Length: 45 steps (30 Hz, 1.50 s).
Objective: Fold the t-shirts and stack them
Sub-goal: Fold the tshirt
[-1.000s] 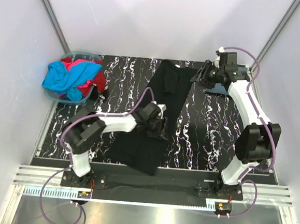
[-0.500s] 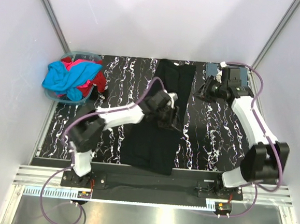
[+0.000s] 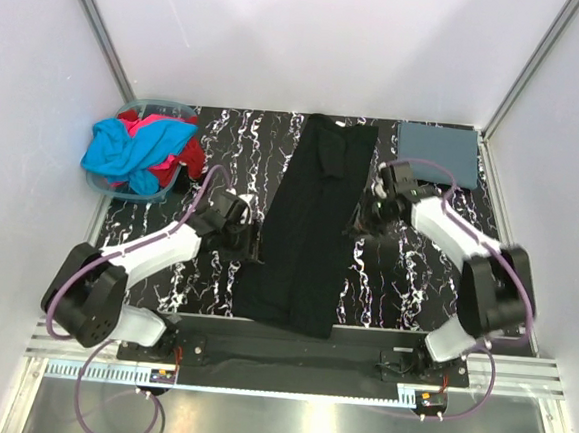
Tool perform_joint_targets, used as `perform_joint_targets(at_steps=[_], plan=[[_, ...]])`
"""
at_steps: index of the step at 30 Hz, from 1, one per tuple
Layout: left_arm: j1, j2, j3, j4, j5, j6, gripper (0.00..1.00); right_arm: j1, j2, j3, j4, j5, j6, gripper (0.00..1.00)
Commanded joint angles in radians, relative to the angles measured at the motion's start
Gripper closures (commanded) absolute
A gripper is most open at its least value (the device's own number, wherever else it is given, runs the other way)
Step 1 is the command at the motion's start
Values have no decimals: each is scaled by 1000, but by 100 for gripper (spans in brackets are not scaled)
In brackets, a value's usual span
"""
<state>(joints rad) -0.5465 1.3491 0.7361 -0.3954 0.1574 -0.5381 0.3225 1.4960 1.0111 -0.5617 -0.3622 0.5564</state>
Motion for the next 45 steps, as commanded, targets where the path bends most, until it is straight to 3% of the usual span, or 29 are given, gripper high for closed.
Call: perform_joint_targets(at_steps=[1, 8, 12, 20, 26, 29, 32, 35, 40, 42, 45], plan=[[5, 11, 19, 82, 59, 29, 44, -23, 165, 217, 102, 91, -61, 68], [-38, 85, -9, 99, 56, 27, 45, -63, 525, 493, 83, 124, -111, 68], [-82, 120, -24, 150, 67, -9, 45, -85, 650, 642, 48, 143, -162, 68], [-214, 231, -6, 245, 44, -97, 45, -114, 838, 877, -79, 235, -236, 68], [-242, 303, 98, 320, 160, -151, 45, -149, 1007, 1214, -272, 230, -286, 68], [-240, 241, 161, 242, 154, -109, 44, -148, 951, 1284, -354, 210, -283, 67], [-234, 153, 209, 109, 116, -21, 44, -139, 781, 1189, -377, 186, -241, 66], [-218, 75, 178, 58, 135, 27, 47, -108, 547, 863, -369, 209, -182, 66], [-243, 73, 99, 164, 339, 9, 55, -14, 195, 390, -279, 183, -34, 73], [-259, 70, 60, 184, 343, 1, 60, 42, 40, 186, -230, 137, 23, 85], [-274, 50, -15, 268, 346, -20, 70, 104, -150, -34, -144, 53, 124, 90]])
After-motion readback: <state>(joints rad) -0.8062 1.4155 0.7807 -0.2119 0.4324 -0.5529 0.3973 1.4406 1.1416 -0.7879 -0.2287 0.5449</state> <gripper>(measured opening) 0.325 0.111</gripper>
